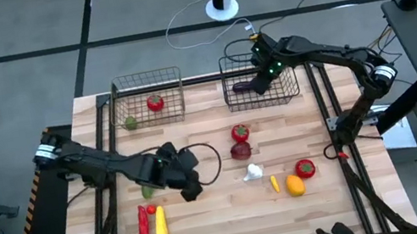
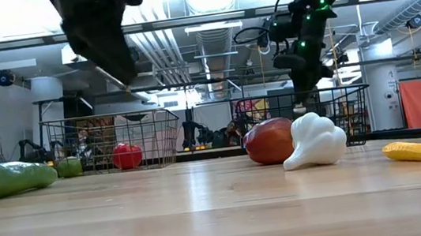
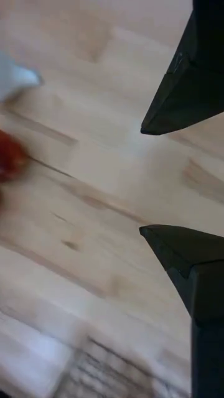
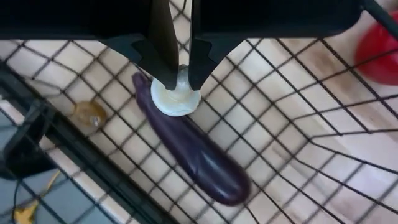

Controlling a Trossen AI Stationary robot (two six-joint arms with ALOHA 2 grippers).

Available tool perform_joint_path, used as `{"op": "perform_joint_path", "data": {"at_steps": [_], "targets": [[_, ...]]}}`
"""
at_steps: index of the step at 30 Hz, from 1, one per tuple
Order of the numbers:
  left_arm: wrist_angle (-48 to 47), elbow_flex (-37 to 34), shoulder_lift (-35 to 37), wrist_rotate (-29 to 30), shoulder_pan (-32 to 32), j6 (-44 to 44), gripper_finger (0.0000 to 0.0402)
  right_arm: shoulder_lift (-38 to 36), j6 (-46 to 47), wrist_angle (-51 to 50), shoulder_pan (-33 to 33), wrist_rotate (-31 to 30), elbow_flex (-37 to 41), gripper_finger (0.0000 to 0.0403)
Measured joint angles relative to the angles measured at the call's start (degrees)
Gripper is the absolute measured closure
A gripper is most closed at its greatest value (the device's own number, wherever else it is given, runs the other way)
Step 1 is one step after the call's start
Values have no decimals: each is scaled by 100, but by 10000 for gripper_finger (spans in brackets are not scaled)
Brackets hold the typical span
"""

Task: Sort produce into baskets
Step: Put the mushroom into the right wire basket

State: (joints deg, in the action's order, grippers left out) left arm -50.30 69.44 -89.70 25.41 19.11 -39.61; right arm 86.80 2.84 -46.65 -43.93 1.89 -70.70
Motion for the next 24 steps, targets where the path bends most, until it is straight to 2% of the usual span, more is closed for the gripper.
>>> {"op": "perform_joint_path", "data": {"at_steps": [4,14,24], "targets": [[-665,317,-259,257,186,-271,171,0,-137,39,3,26,0,385],[-1025,366,-589,210,286,-341,171,0,-212,79,1,6,42,384],[-2065,317,-585,143,332,-1059,171,0,104,201,1,-42,72,344]]}}
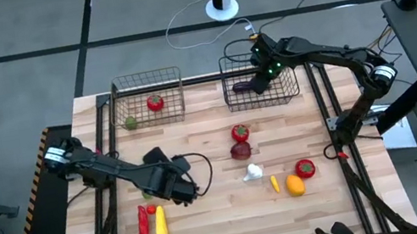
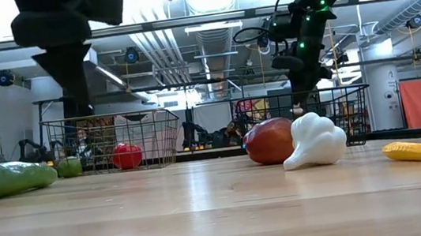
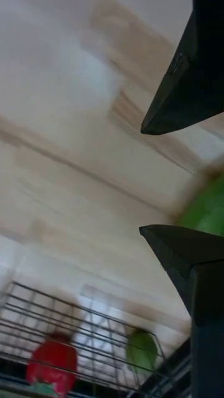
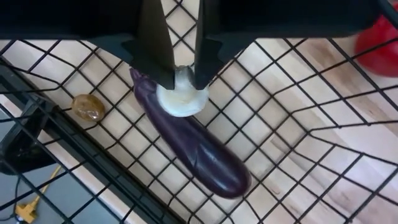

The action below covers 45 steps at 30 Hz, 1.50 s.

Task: Sort produce into baskets
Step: Put the mushroom into the right wire basket, then put the onion into the right wire basket

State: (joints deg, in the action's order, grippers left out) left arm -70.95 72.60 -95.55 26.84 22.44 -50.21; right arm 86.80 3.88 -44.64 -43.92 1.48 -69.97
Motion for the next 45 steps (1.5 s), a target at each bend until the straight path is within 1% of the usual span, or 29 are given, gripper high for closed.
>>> {"op": "perform_joint_path", "data": {"at_steps": [8,14,18,23,26,29,33,37,39,42,45], "targets": [[-72,-278,0,-1,4,-31,171,0,195,43,0,-2,0,293],[-73,-296,2,-1,9,-31,171,-109,206,-21,8,0,7,262],[-8,-296,2,74,30,-33,171,-402,166,13,87,0,7,255],[354,-296,2,370,66,-21,171,-1089,297,46,332,-14,7,264],[548,-296,2,449,66,62,171,-1522,415,54,695,-17,7,272],[840,-298,2,561,80,331,171,-1881,528,52,1241,2,43,277],[1527,-298,2,624,110,1097,171,-2198,575,45,2101,0,178,276],[2296,-304,2,630,130,1840,171,-2330,873,45,2906,1,381,268],[2808,-382,7,689,158,2273,171,-2332,850,46,3309,-17,503,261],[3787,-629,7,767,192,2943,171,-2296,492,43,3864,-1,721,246],[4627,-931,7,778,192,3251,171,-2251,223,37,4370,-18,986,229]]}}
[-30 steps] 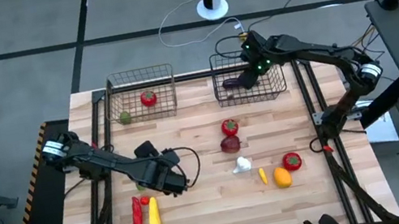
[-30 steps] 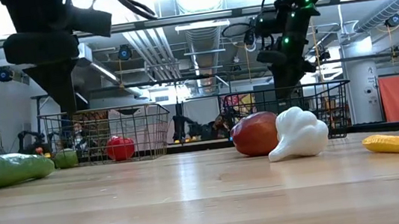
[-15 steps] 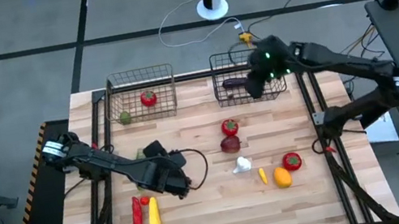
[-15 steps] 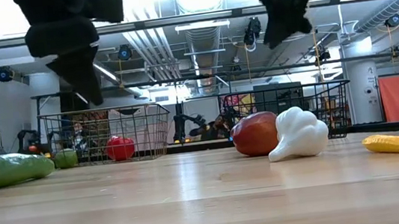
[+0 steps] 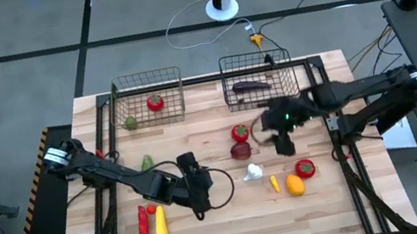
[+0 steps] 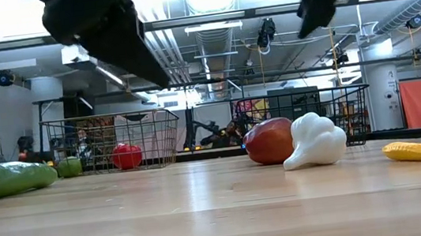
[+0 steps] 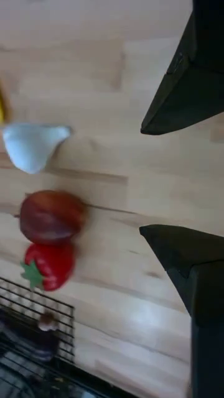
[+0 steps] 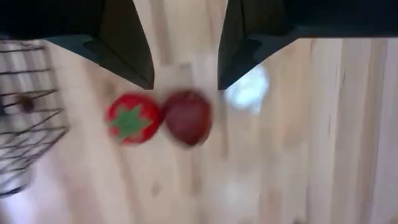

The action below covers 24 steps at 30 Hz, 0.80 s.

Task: Sort produce into baskets
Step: Put the onion into the right wire basket

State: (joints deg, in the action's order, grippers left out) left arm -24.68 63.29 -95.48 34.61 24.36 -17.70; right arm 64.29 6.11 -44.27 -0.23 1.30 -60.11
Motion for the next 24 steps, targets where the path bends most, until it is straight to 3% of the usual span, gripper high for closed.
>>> {"op": "perform_joint_path", "data": {"at_steps": [6,11,14,24], "targets": [[1678,-609,-5,46,-22,90,171,112,500,-18,693,-464,236,189],[4692,-1147,-477,48,-79,548,171,124,1178,-46,976,-540,238,171],[5773,-1182,-1055,50,-86,672,171,124,1396,-37,1078,-539,162,167],[6050,-32,-2905,299,-145,654,171,124,1434,-37,1110,-587,24,174]]}}
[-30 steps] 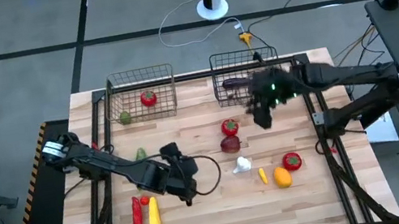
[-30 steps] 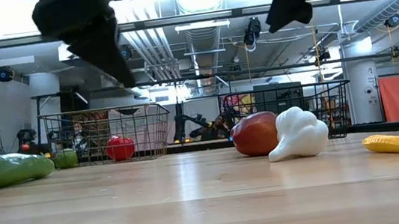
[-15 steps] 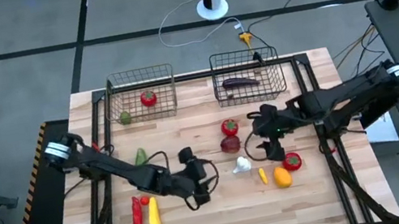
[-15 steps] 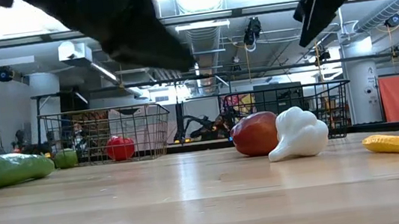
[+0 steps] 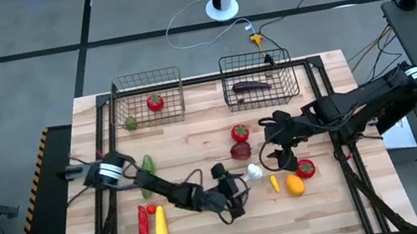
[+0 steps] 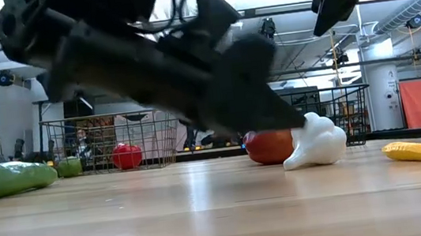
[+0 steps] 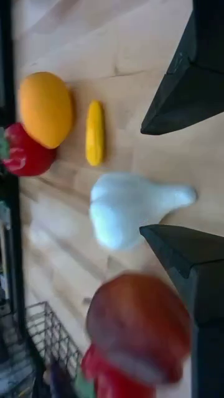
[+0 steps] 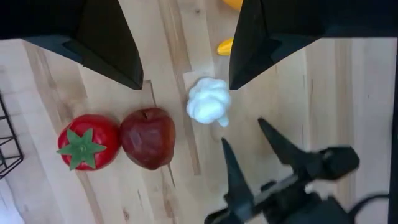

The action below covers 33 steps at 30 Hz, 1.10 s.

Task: Sort produce into baskets
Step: Put the onion into the right wire basket

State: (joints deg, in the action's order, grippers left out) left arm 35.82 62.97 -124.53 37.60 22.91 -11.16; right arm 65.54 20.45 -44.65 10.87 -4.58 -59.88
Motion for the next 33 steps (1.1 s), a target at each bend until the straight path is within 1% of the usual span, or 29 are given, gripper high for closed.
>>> {"op": "perform_joint_path", "data": {"at_steps": [4,7,10,13,16,18,25,26,28,33], "targets": [[-296,317,-357,-8,-127,-343,171,0,-2,4,0,0,4,174],[-373,395,-507,10,-253,-487,171,0,-4,5,0,-4,15,174],[-310,409,-600,-275,-371,-540,174,0,-4,4,0,-4,24,174],[-226,419,-667,-544,-454,-600,187,0,4,0,0,-7,27,174],[-198,421,-688,-558,-454,-611,214,13,61,10,0,-12,33,174],[-200,421,-690,-582,-453,-604,241,13,61,18,0,-13,42,174],[-235,415,-695,-660,-445,-547,368,15,160,44,0,-15,89,174],[-235,413,-695,-661,-446,-546,381,15,165,42,0,-16,105,174],[-237,412,-688,-667,-446,-546,389,15,197,42,0,-49,134,174],[-400,334,-474,-664,-368,-292,385,15,201,43,0,-149,239,174]]}}
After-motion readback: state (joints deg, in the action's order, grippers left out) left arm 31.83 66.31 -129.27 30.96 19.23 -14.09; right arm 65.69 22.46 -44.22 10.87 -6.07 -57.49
